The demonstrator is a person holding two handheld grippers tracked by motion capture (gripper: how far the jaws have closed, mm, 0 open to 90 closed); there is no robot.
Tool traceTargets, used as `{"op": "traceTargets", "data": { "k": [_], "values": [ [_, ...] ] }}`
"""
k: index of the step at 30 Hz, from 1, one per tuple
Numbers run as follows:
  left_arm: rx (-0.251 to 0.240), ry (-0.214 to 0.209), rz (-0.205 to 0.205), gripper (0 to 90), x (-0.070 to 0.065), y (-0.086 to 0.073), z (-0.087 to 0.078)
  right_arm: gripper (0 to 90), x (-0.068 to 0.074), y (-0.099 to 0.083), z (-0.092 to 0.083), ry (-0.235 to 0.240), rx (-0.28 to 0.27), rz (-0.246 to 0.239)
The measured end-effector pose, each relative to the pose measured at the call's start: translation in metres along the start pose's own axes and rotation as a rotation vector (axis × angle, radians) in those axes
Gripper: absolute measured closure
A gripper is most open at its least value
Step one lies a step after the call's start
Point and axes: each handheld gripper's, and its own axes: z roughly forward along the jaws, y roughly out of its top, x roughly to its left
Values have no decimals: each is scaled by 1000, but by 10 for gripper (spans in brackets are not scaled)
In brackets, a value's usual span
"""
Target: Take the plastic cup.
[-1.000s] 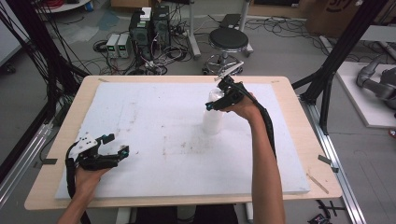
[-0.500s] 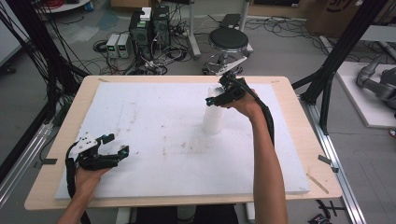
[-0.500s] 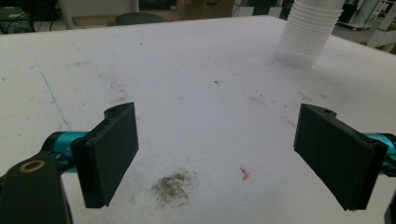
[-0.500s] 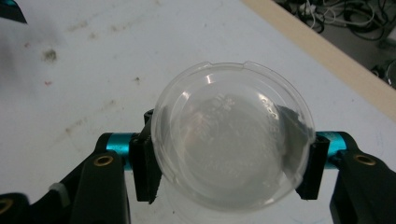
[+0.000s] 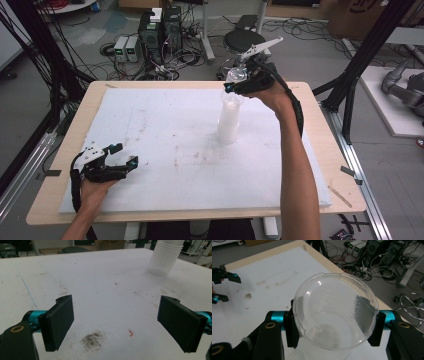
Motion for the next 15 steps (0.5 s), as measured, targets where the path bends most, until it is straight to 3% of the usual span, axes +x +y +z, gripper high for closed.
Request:
{"op": "traceTargets", "data": {
  "k": [7,13,15],
  "values": [
    [1,1,2,138,0,0,0,422,3,18,-20,-20,-23,-25],
    [0,-3,0,138,0,0,0,423,7,18,-24,-21,-28,-29],
    [-3,-5,-3,138,1,0,-1,424,12,14,-25,6,-50,-41]
  ]
}}
